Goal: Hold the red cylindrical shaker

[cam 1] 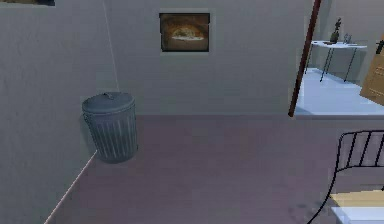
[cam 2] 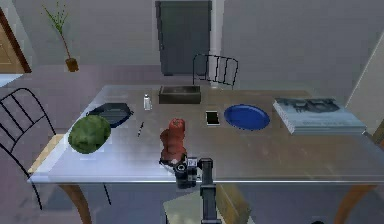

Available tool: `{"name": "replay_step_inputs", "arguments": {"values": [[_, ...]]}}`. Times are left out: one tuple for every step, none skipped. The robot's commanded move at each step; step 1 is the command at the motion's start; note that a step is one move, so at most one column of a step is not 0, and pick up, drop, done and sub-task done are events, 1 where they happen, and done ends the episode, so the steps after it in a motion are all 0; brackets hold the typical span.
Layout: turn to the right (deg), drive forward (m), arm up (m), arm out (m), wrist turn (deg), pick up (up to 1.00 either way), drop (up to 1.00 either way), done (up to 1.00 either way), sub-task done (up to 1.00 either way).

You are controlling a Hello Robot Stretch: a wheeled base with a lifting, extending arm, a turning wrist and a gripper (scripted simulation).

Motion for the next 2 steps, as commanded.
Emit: {"name": "replay_step_inputs", "arguments": {"values": [[0.0, 0.00, 0.10, 0.00, 0.0, 0.00, 0.00, 0.00, 0.00], [0.0, 0.00, 0.00, 0.00, 0.0, 0.00, 0.00, 1.00, 0.00]]}}
